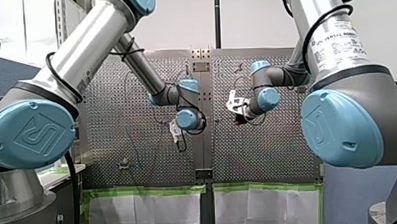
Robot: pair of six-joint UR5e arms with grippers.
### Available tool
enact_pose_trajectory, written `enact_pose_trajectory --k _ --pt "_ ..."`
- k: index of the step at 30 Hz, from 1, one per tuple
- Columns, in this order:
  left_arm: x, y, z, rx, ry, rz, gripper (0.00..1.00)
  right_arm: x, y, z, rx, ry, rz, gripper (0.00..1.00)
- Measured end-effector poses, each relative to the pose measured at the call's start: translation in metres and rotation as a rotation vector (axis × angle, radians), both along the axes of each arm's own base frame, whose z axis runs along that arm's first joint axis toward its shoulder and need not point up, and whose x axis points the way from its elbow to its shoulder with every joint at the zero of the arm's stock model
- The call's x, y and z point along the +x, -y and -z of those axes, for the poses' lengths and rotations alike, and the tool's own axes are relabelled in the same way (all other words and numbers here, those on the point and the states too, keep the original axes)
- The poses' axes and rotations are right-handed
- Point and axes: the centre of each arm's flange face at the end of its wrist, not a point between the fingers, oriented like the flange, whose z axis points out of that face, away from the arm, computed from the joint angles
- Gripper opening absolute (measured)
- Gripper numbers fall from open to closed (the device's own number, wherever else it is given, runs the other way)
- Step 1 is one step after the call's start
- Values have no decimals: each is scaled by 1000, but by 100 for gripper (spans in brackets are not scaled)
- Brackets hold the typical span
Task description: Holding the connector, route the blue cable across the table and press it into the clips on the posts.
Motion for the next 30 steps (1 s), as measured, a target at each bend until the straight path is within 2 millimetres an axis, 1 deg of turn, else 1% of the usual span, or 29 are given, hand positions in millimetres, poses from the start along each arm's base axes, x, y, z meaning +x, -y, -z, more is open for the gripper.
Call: enact_pose_trajectory --k 3,9,13,18,21,22,26,30 --pt "1 2 3 5 0 13 11 -5 6 1 1 3 7 0" --pt "9 10 -7 -7 20 29 11 -15 20 13 13 3 18 0" --pt "15 13 -12 -11 27 33 11 -20 28 12 10 11 18 0" --pt "23 14 -6 -2 12 34 11 -25 39 9 3 23 15 0" --pt "31 15 0 3 2 32 11 -25 43 9 2 26 13 0" --pt "35 15 1 3 2 33 13 -25 43 9 1 26 12 0" --pt "43 14 0 0 7 31 13 -28 51 13 4 27 17 0" --pt "52 12 -6 -7 19 24 13 -30 60 14 0 30 21 0"
